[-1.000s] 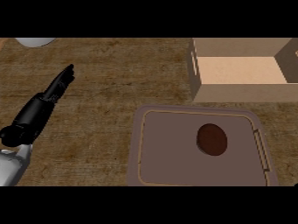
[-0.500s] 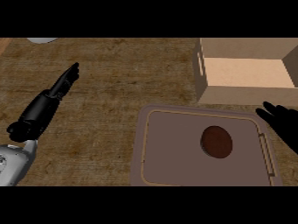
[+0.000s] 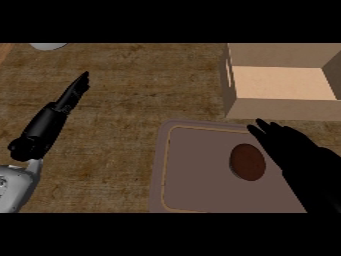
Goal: Pick the cupcake from the tray and place it in the cardboard box
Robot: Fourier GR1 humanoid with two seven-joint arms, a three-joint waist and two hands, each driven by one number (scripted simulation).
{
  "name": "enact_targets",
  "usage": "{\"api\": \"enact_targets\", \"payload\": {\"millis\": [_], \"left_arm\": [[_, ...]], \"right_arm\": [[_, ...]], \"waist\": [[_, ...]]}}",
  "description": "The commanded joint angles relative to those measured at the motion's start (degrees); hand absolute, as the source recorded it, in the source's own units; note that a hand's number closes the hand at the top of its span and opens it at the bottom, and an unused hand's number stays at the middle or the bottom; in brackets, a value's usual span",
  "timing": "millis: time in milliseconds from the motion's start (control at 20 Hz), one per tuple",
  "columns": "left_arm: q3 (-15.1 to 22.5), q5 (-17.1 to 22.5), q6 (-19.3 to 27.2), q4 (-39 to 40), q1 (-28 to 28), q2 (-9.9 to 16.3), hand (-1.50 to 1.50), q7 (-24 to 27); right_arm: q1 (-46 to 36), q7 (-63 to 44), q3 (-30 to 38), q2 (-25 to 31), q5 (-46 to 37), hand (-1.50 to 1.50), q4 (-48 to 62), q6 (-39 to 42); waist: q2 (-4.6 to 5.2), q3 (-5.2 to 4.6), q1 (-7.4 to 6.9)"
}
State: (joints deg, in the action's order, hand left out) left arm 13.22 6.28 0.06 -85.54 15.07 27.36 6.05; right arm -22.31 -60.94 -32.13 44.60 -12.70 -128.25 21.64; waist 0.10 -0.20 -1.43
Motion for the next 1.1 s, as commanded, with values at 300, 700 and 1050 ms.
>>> {"api": "enact_targets", "payload": {"millis": [300, 700, 1050], "left_arm": [[-2.5, -0.3, -1.1, 0.5, -0.1, -0.7, 0.00, 0.1], [-2.3, -4.1, -1.0, 1.2, -1.4, -2.4, 0.00, 0.9], [-3.3, -3.0, -3.8, -1.8, -1.9, -2.3, 0.00, -1.7]], "right_arm": [[-7.6, -14.3, -9.7, -12.1, -8.4, -1.50, 9.2, 3.4], [-3.1, -6.7, -8.4, -12.4, -14.1, -1.50, 13.4, 4.0], [-1.1, -4.6, -8.2, -14.9, -18.3, -1.50, 18.6, 4.9]], "waist": [[-0.17, 0.07, 0.84], [-0.16, 0.17, 1.50], [-0.17, 0.19, 1.34]]}}
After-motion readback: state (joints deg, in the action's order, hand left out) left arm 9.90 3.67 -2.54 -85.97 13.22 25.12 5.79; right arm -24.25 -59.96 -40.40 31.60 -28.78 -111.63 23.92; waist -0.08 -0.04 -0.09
